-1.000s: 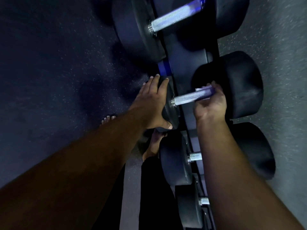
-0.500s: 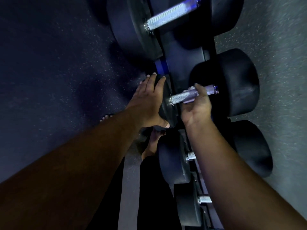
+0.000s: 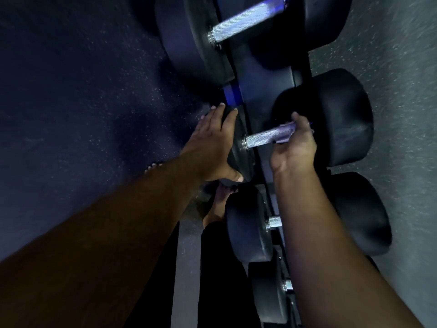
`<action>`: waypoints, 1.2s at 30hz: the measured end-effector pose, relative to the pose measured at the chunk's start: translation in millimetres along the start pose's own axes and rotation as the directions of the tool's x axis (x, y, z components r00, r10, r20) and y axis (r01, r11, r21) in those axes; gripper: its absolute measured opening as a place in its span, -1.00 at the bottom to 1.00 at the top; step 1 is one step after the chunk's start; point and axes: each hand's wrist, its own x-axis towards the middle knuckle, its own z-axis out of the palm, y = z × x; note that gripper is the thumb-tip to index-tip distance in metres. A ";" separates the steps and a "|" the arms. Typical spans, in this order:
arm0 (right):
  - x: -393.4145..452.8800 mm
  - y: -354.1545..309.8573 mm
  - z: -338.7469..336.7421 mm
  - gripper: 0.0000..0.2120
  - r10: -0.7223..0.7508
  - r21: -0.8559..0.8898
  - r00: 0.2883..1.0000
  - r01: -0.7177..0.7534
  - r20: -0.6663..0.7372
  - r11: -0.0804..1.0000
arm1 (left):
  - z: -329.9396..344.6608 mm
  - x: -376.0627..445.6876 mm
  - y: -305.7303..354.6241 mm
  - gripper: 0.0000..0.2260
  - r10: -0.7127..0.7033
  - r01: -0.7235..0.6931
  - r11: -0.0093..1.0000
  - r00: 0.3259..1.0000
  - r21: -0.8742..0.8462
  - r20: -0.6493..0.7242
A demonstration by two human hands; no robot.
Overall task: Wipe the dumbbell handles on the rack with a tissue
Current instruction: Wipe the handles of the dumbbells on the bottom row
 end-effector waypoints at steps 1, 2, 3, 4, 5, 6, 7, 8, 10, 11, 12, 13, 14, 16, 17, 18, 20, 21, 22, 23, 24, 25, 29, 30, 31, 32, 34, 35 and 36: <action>0.5 3.2 0.2 -0.78 0.029 0.013 0.999 -0.030 0.040 0.999 | 0.0 0.1 0.1 0.40 -0.003 0.003 1.000 1.000 0.002 0.004; 0.9 7.9 -0.2 -0.80 0.056 0.014 0.997 -0.057 0.060 0.998 | 0.3 0.2 0.3 0.40 -0.009 0.009 1.000 1.000 0.004 0.002; -0.8 11.0 -0.3 -0.82 0.081 0.015 0.994 -0.082 0.071 0.997 | 0.4 0.7 0.5 0.40 -0.014 0.014 1.000 1.000 0.006 -0.001; -1.4 13.4 -2.5 -0.83 0.094 0.025 0.993 -0.096 0.070 0.995 | 0.5 0.6 0.5 0.40 -0.016 0.016 1.000 1.000 0.006 0.000; -3.8 13.9 -4.4 -0.85 0.100 0.036 0.992 -0.103 0.073 0.994 | 1.3 0.7 -0.2 0.40 -0.016 0.016 1.000 1.000 0.007 0.000; -6.1 12.4 -5.4 -0.85 0.089 0.038 0.993 -0.092 0.073 0.995 | 1.8 1.2 -0.8 0.40 -0.015 0.015 1.000 1.000 0.010 -0.002; -10.0 10.8 -5.1 -0.84 0.075 0.039 0.994 -0.078 0.073 0.996 | 2.1 1.2 -1.2 0.40 -0.018 0.018 1.000 1.000 0.012 -0.002; -10.0 11.9 -4.3 -0.84 0.059 0.040 0.997 -0.061 0.053 0.997 | 1.9 1.4 -0.8 0.40 -0.019 0.019 1.000 1.000 0.014 0.000; -7.2 16.5 0.6 -0.87 0.082 0.003 0.997 -0.082 0.004 0.997 | 1.8 2.1 -1.0 0.41 -0.020 0.019 1.000 1.000 0.011 0.005; -7.2 16.9 3.3 -0.87 0.104 -0.026 0.995 -0.104 -0.006 0.994 | 1.8 2.0 0.1 0.41 -0.021 0.021 1.000 1.000 0.008 0.003; -6.9 19.4 6.2 -0.87 0.117 -0.058 0.993 -0.118 -0.019 0.991 | 1.3 1.6 0.4 0.41 -0.025 0.025 1.000 1.000 0.005 -0.001; -8.2 23.0 6.9 -0.82 0.123 -0.074 0.992 -0.124 -0.021 0.990 | 0.8 0.8 0.5 0.41 -0.029 0.029 1.000 1.000 0.005 0.000; -10.5 27.3 5.4 -0.73 0.131 -0.083 0.991 -0.131 -0.005 0.988 | 0.8 0.4 0.6 0.41 -0.030 0.030 1.000 1.000 0.004 0.002; -18.1 36.8 -2.5 -0.64 0.161 -0.097 0.985 -0.154 0.066 0.983 | 1.7 1.5 -0.2 0.40 -0.028 0.028 1.000 1.000 0.002 0.003; -23.2 40.2 -6.3 -0.66 0.166 -0.118 0.980 -0.153 0.109 0.981 | 2.2 1.6 -0.4 0.40 -0.028 0.028 1.000 1.000 0.002 0.006; -26.9 43.0 -9.7 -0.71 0.180 -0.153 0.973 -0.158 0.143 0.976 | 3.0 1.5 -0.4 0.39 -0.029 0.029 1.000 1.000 0.005 0.008; -26.7 45.8 -10.9 -0.81 0.205 -0.197 0.963 -0.170 0.174 0.965 | 3.1 1.8 -0.8 0.39 -0.033 0.032 0.999 0.999 0.007 0.008; -25.6 47.0 -10.4 -0.84 0.198 -0.187 0.966 -0.166 0.166 0.968 | 3.0 1.8 -1.2 0.39 -0.032 0.032 0.999 0.999 0.004 0.009; -24.6 49.7 -10.8 -0.86 0.161 -0.179 0.975 -0.132 0.155 0.975 | 3.1 2.1 -1.6 0.39 -0.031 0.031 1.000 0.999 0.001 0.006; -25.3 53.5 -12.9 -0.87 0.111 -0.187 0.983 -0.084 0.143 0.979 | 3.7 2.4 -2.0 0.39 -0.032 0.032 0.999 0.999 0.001 0.004; -27.9 57.5 -16.9 -0.90 0.055 -0.229 0.991 -0.027 0.118 0.973 | 4.2 2.2 -1.5 0.40 -0.032 0.032 0.999 0.999 0.002 0.002; -30.2 62.2 -23.4 -0.93 0.002 -0.289 0.995 0.027 0.100 0.957 | 4.3 2.3 -1.0 0.40 -0.032 0.032 0.999 0.999 0.004 0.001; -53.1 64.9 -51.4 -0.83 -0.171 -0.562 0.944 0.307 0.282 0.768 | 5.2 2.8 -0.6 0.41 -0.039 0.039 0.999 0.999 0.001 -0.011; -56.2 57.8 -53.6 -0.80 -0.233 -0.617 0.896 0.431 0.378 0.659 | 5.0 2.9 -1.5 0.41 -0.035 0.035 0.999 0.999 0.001 -0.008; -56.0 47.9 -55.0 -0.73 -0.312 -0.643 0.812 0.582 0.493 0.498 | 5.7 2.7 -1.0 0.41 -0.033 0.033 0.999 0.999 -0.002 -0.009; -51.8 38.1 -53.1 -0.65 -0.379 -0.611 0.681 0.731 0.627 0.303 | 5.3 2.3 -0.4 0.40 -0.036 0.036 0.999 0.999 -0.003 -0.012; -37.0 25.4 -40.2 -0.52 -0.282 -0.505 0.459 0.855 0.842 -0.115 | 4.0 1.7 0.1 0.40 -0.036 0.036 0.999 0.999 -0.012 0.007; -28.3 24.1 -33.7 -0.49 -0.117 -0.431 0.417 0.841 0.901 -0.328 | 3.3 2.6 -0.5 0.39 -0.034 0.035 0.999 0.999 -0.017 0.024; -21.5 26.3 -30.8 -0.44 0.057 -0.335 0.421 0.790 0.905 -0.513 | 3.3 2.6 -1.0 0.39 -0.038 0.039 0.999 0.999 -0.018 0.035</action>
